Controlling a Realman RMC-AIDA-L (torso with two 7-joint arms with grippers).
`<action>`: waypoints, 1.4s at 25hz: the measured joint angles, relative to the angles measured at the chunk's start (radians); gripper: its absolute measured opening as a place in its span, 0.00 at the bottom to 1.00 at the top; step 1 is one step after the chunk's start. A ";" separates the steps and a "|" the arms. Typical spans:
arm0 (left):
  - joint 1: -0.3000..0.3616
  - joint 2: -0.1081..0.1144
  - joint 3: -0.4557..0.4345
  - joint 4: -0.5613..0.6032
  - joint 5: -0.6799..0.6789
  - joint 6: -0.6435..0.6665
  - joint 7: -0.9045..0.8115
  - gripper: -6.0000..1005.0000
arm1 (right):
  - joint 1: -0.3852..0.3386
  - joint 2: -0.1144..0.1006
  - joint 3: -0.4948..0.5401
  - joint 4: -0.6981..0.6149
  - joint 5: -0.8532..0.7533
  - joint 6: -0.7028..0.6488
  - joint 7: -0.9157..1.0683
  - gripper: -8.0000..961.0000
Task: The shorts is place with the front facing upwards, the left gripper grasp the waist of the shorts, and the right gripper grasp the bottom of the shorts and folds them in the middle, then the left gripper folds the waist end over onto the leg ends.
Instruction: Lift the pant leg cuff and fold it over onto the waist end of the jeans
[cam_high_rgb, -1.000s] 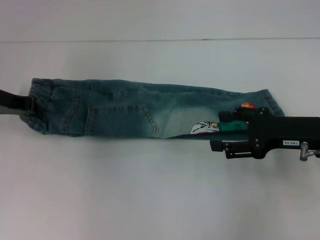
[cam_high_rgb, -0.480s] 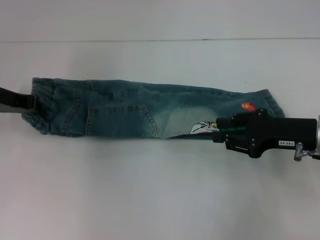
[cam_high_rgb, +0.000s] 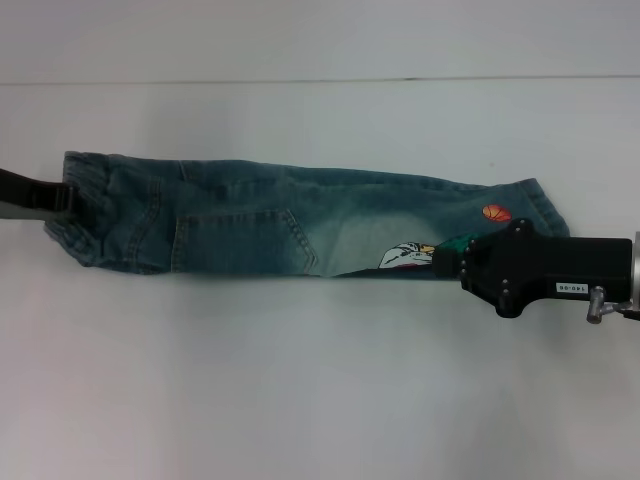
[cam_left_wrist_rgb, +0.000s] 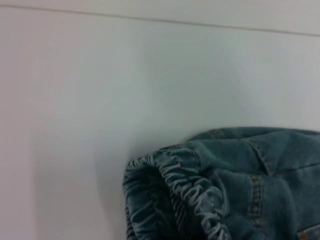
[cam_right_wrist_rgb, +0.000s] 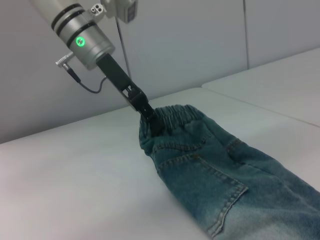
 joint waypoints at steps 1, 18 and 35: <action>0.002 0.000 0.000 0.011 -0.008 0.009 0.000 0.07 | 0.000 0.000 0.000 0.000 0.000 0.000 0.000 0.12; 0.012 0.021 0.000 0.164 -0.249 0.235 0.023 0.08 | 0.024 0.014 0.037 0.199 0.170 0.136 -0.174 0.01; -0.091 0.054 -0.001 0.185 -0.381 0.333 0.000 0.10 | 0.125 0.038 0.043 0.608 0.659 0.346 -0.635 0.01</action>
